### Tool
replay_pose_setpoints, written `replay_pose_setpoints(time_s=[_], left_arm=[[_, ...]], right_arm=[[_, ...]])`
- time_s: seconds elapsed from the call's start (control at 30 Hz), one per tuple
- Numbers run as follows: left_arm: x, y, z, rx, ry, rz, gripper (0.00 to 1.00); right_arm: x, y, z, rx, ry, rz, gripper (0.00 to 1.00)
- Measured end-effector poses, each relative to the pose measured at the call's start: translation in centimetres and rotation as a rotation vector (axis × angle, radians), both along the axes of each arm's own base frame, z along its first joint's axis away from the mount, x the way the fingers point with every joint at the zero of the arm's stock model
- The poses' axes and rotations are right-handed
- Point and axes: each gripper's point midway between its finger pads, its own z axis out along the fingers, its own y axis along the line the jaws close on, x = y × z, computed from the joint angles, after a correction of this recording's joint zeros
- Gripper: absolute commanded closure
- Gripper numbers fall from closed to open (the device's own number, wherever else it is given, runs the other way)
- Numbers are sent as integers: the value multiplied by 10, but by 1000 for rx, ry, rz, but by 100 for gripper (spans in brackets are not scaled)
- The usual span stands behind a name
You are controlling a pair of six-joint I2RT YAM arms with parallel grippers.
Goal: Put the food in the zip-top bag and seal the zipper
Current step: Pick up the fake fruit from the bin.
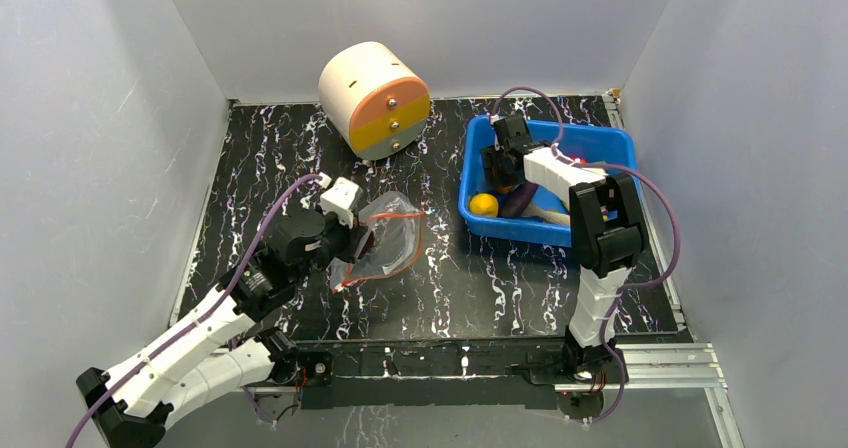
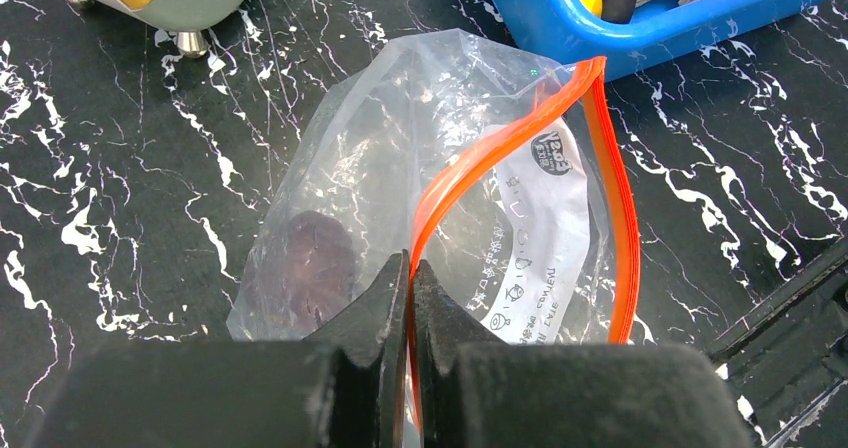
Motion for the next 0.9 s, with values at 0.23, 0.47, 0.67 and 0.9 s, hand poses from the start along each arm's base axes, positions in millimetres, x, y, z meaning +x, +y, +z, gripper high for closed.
replay_pose_setpoints(time_s=[0.23,0.47,0.67,0.9], left_arm=[[0,0,0,1,1,3,100],[2,0,-3,8,7,11,100],[4,4,-1,3,-2,39,100],[6,4,-1,-6,0,54,100]], right_arm=[[-1,-5,22,6,-43,-49,58],[-10,-4,52,67,-76,-122,59],[-25,1,76,124,-80,-148,61],[-47,29,134,234,-168,-119,62]])
